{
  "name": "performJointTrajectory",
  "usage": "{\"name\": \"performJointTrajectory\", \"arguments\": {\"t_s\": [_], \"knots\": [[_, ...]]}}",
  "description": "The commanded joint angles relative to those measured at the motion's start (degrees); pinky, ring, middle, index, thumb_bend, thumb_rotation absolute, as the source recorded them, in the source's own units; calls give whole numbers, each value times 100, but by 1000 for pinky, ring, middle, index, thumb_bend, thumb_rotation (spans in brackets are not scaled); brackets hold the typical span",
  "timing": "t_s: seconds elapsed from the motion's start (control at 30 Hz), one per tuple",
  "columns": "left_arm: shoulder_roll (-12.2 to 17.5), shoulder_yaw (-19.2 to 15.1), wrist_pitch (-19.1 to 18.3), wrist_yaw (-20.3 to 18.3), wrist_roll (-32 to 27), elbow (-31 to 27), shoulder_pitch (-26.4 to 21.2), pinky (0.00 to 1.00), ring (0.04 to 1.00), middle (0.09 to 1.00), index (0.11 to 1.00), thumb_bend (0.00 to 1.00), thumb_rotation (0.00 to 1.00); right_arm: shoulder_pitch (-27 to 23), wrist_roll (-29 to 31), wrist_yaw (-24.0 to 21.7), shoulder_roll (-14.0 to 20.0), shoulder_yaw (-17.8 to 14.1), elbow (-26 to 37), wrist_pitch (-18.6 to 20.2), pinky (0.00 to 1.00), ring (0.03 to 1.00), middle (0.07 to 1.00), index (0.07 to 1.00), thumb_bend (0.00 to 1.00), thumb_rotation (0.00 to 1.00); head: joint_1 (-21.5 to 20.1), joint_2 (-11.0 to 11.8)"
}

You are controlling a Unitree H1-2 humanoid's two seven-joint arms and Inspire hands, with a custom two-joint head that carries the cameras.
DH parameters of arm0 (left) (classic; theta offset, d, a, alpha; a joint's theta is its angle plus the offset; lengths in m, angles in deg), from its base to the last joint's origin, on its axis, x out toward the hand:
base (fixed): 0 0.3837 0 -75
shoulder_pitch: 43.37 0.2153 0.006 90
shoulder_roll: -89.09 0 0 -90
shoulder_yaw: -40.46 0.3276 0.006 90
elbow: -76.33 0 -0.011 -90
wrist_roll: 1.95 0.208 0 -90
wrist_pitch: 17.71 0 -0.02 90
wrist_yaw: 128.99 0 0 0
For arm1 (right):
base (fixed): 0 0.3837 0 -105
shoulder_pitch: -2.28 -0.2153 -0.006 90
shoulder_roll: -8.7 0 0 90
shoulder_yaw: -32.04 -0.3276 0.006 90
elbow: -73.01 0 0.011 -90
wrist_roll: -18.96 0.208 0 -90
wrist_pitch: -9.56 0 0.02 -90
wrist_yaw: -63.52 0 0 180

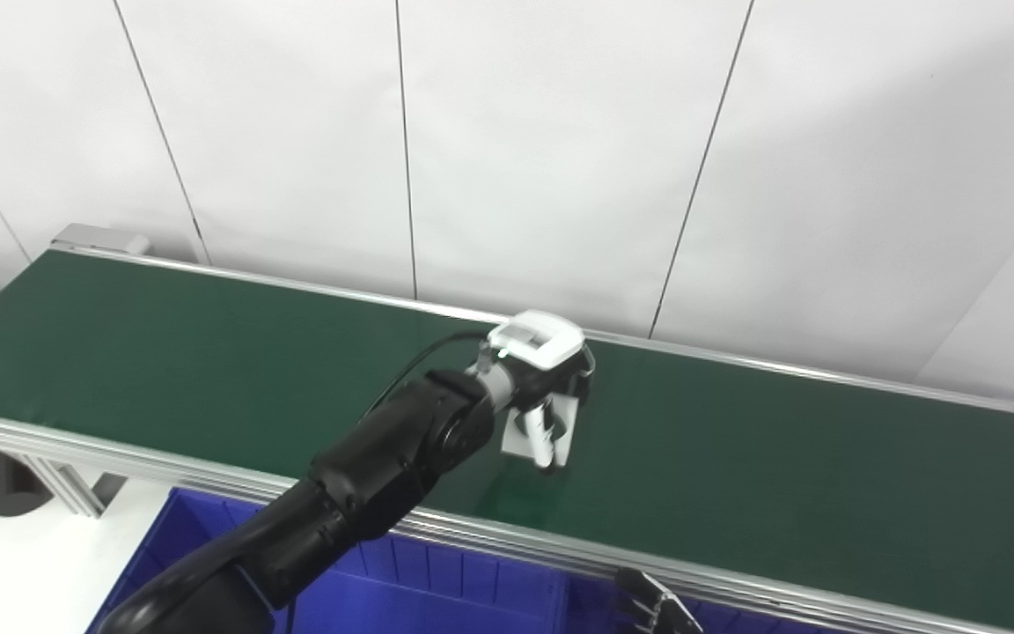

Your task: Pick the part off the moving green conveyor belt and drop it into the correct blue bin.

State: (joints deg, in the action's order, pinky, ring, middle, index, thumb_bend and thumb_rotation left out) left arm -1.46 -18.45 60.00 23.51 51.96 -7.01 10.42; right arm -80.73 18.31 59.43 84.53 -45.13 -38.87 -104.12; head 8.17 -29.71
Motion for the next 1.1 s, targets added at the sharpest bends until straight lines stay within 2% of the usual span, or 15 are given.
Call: {"name": "performJointTrajectory", "arguments": {"t_s": [0.0, 0.13, 0.33, 0.37, 0.4, 0.43, 0.47, 0.5, 0.57, 0.6, 0.63, 0.67, 0.83, 1.0, 1.07], "knots": [[112, -138, -275, -293, 96, -579, -97, 277, 380, 458, 534, 498, 0, -42, 70, -86, -63, -46, 223, -325, 705, 793, 903, 799, 862, 203, 15, -31], [242, -315, -673, -1054, 89, -1650, 80, 321, 380, 476, 544, 496, 0, -34, 91, -171, -59, -91, 263, -324, 709, 791, 906, 806, 852, 213, 24, -158], [358, -682, -824, -1465, 41, -2663, 509, 295, 371, 466, 543, 496, 0, -9, 159, -326, -54, -177, 418, -324, 716, 790, 906, 807, 840, 202, -31, -506], [384, -748, -795, -1467, 4, -2803, 607, 297, 373, 465, 540, 496, 0, 5, 184, -352, -55, -199, 466, -324, 717, 788, 905, 806, 841, 197, -46, -622], [409, -808, -739, -1442, -28, -2922, 723, 299, 376, 465, 539, 497, 0, 18, 194, -371, -57, -219, 509, -324, 718, 785, 903, 804, 847, 204, -46, -622], [420, -869, -710, -1438, -53, -3037, 834, 292, 374, 462, 538, 496, 0, 33, 197, -382, -55, -236, 574, -324, 718, 785, 901, 801, 852, 211, -50, -805], [420, -911, -691, -1444, -61, -3107, 903, 289, 373, 462, 539, 496, 0, 42, 198, -390, -54, -248, 618, -324, 718, 786, 901, 800, 855, 213, -50, -805], [436, -959, -700, -1465, -70, -3244, 1069, 288, 371, 463, 540, 496, 0, 45, 180, -379, -43, -259, 686, -323, 716, 786, 898, 801, 858, 217, -44, -1031], [453, -1049, -701, -1475, -118, -3477, 1366, 296, 370, 467, 541, 496, 0, 48, 187, -384, -24, -278, 823, -319, 710, 780, 893, 807, 860, 221, -17, -1245], [454, -1092, -700, -1491, -126, -3585, 1480, 294, 367, 466, 542, 496, 0, 47, 200, -391, -14, -284, 914, -312, 707, 777, 890, 808, 861, 219, 22, -1471], [445, -1128, -703, -1489, -122, -3660, 1587, 307, 372, 472, 540, 497, 0, 42, 223, -402, -11, -289, 981, -299, 706, 774, 886, 806, 863, 215, 23, -1501], [435, -1167, -711, -1478, -125, -3728, 1712, 326, 382, 482, 534, 498, 0, 36, 261, -418, -9, -292, 1065, -247, 707, 773, 884, 802, 864, 212, 33, -1629], [442, -1366, -613, -1242, -129, -3865, 2373, 339, 388, 492, 530, 499, 0, 14, 231, -403, -18, -301, 1432, 56, 687, 759, 879, 794, 894, 231, 42, -2002], [447, -1539, -439, -829, -190, -3814, 2975, 345, 376, 482, 549, 495, 0, -1, 224, -411, -26, -282, 1662, 272, 674, 752, 877, 796, 892, 224, 53, -2155], [458, -1569, -255, -495, -220, -3688, 3215, 368, 390, 496, 535, 497, 0, -6, 263, -427, -29, -280, 1724, 342, 681, 757, 880, 796, 888, 217, 60, -2222]]}}
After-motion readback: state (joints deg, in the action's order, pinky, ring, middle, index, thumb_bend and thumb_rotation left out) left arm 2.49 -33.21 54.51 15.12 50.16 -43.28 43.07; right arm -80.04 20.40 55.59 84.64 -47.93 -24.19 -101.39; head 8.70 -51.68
